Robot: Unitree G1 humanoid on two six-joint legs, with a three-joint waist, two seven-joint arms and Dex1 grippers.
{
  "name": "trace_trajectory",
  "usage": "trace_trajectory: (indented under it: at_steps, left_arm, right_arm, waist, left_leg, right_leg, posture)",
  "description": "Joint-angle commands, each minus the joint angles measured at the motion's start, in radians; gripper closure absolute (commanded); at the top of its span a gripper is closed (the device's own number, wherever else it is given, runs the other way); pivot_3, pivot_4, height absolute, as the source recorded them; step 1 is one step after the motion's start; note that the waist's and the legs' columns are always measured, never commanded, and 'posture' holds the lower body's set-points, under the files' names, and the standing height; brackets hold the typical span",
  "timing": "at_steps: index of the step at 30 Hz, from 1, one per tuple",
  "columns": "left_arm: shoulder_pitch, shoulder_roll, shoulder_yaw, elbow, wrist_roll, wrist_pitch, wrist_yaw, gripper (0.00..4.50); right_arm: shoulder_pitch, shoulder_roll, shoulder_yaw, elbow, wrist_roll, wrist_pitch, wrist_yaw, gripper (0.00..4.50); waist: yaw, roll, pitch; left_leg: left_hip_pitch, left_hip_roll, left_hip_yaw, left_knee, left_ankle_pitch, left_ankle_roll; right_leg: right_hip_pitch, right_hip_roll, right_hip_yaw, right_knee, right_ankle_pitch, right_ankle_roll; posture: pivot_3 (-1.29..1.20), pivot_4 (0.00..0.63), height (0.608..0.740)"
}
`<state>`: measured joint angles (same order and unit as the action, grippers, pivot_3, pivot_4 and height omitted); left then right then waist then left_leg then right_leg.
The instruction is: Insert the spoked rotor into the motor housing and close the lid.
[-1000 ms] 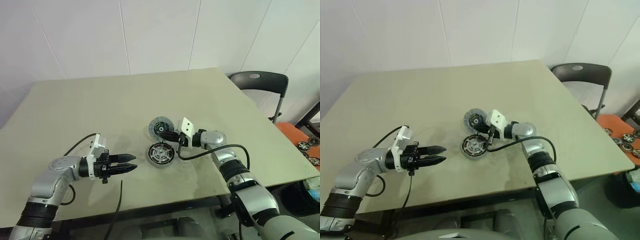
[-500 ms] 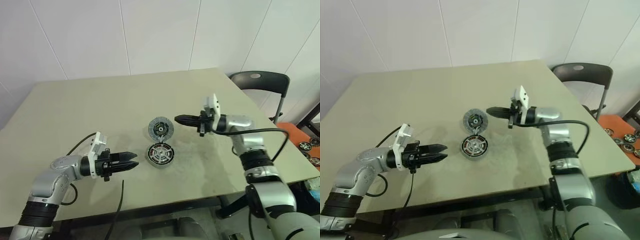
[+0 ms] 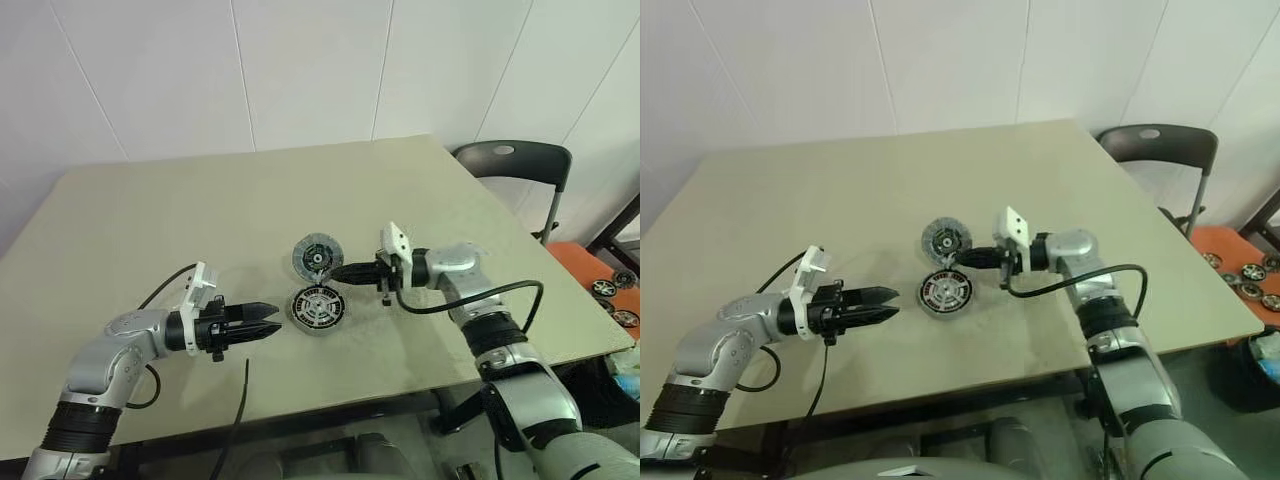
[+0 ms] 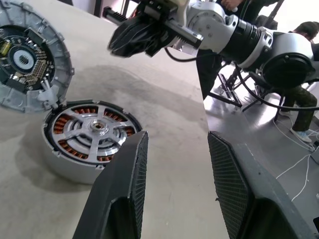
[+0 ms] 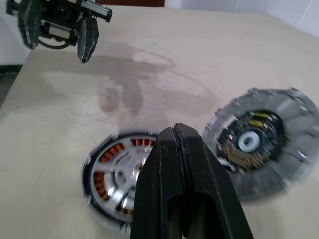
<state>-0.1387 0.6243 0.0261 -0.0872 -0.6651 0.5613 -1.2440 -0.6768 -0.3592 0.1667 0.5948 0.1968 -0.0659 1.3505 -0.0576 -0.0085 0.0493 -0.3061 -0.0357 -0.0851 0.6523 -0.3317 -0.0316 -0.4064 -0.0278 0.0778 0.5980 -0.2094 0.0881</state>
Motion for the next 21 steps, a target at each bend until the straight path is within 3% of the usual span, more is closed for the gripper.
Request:
trace_trajectory:
  at_steps: [1, 15, 21]
  left_arm:
    - [-0.010, 0.013, 0.029, -0.037, -0.026, 0.006, 0.002, 2.44]
    - [-0.003, 0.021, 0.029, -0.041, -0.028, 0.014, 0.011, 2.44]
    - [0.000, 0.020, 0.032, -0.040, -0.025, 0.005, 0.015, 2.44]
  right_arm:
    - [-0.002, 0.013, 0.022, 0.007, -0.041, -0.069, -0.024, 4.50]
    - [0.041, 0.078, 0.082, 0.078, -0.107, -0.109, -0.082, 4.50]
    - [-0.004, 0.079, 0.139, 0.275, -0.269, -0.254, -0.266, 4.50]
  waist:
    - [0.002, 0.000, 0.000]
    - [-0.008, 0.000, 0.000]
    - [-0.016, -0.002, -0.002]
  left_leg:
    - [0.000, 0.000, 0.000, 0.000, 0.000, 0.000]
    - [0.001, 0.000, 0.000, 0.000, 0.000, 0.000]
    - [0.004, 0.000, 0.000, 0.000, 0.000, 0.000]
  right_leg:
    - [0.000, 0.000, 0.000, 0.000, 0.000, 0.000]
    - [0.000, 0.001, 0.000, 0.001, 0.000, 0.000]
    - [0.003, 0.001, 0.001, 0.001, 0.000, -0.001]
  posture:
    - [0.00, 0.000, 0.740]
    - [0.00, 0.000, 0.740]
    - [0.00, 0.000, 0.740]
